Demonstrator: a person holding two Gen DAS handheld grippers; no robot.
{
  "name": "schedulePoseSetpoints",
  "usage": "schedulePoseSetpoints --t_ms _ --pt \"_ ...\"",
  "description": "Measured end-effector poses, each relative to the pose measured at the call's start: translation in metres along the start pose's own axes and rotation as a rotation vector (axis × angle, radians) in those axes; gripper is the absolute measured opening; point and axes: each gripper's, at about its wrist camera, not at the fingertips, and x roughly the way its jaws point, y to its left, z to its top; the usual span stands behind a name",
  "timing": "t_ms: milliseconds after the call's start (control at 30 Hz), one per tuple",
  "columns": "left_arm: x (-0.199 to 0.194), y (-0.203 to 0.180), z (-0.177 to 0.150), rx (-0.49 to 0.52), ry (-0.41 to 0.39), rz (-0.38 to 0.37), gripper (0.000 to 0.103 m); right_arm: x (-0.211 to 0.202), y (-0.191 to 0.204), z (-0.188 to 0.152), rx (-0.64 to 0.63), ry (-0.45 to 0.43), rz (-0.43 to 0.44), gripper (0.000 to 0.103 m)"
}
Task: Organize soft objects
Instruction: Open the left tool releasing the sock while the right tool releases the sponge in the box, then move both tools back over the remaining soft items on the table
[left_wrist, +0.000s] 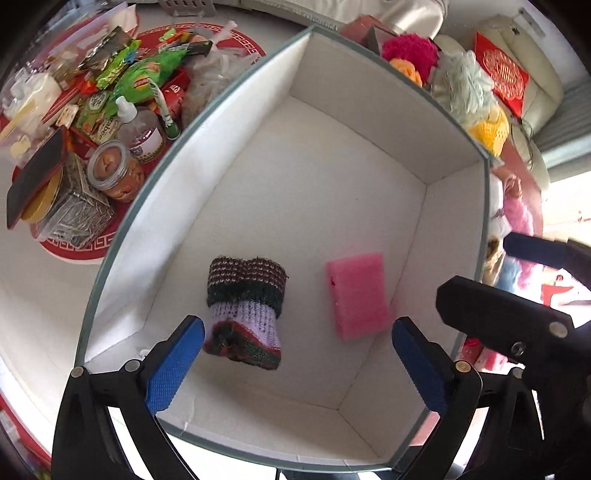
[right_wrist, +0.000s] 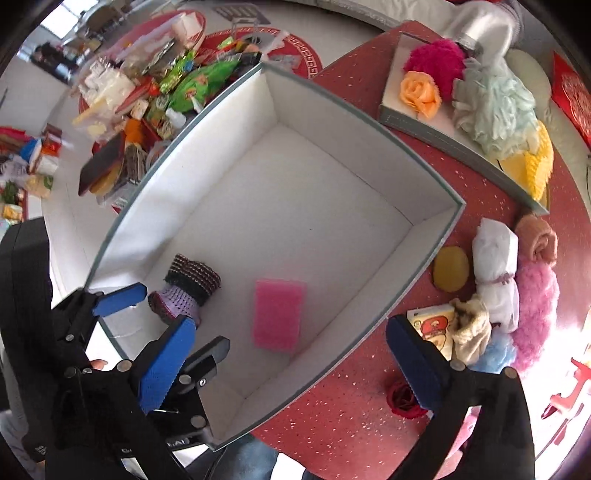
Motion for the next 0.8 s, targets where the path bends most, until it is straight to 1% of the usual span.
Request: schedulePoseSetpoints --t_ms 33,133,200,267,400,467,600,800 --pt "-0.006 -0.003 0.003 -0.021 0.002 -0.023 0.102 -0.004 -0.004 -0.002 0.023 -0.008 0.01 0.103" --pt "-0.024 0.01 0.002 -0.092 -0.004 -0.092 0.102 -0.019 -0.022 -0.009 0.077 -0.035 0.029 0.103" --pt "-0.036 0.011 -0.003 -0.126 -0.024 -0.1 0.102 -0.026 -0.026 -0.015 0.097 -0.049 0.042 0.103" --pt "-0.042 0.015 -0.006 -0.141 -0.03 -0.081 0.102 -0.033 -0.026 -0.017 0.113 -0.066 0.05 0.103" --pt "-0.048 0.019 -0.01 -0.146 -0.015 -0.06 0.102 -0.042 -0.029 -0.024 0.141 -0.089 0.066 0.103" --pt "-0.054 0.015 -0.013 -0.147 -0.008 -0.047 0.102 -0.044 -0.028 -0.025 0.151 -0.097 0.079 0.103" --pt "-0.059 0.003 -0.017 -0.1 -0.009 0.012 0.102 -0.049 -0.026 -0.029 0.167 -0.111 0.091 0.103" --pt "-0.068 -0.017 -0.015 -0.022 -0.026 0.07 0.102 -0.061 -0.023 -0.03 0.162 -0.146 0.1 0.103"
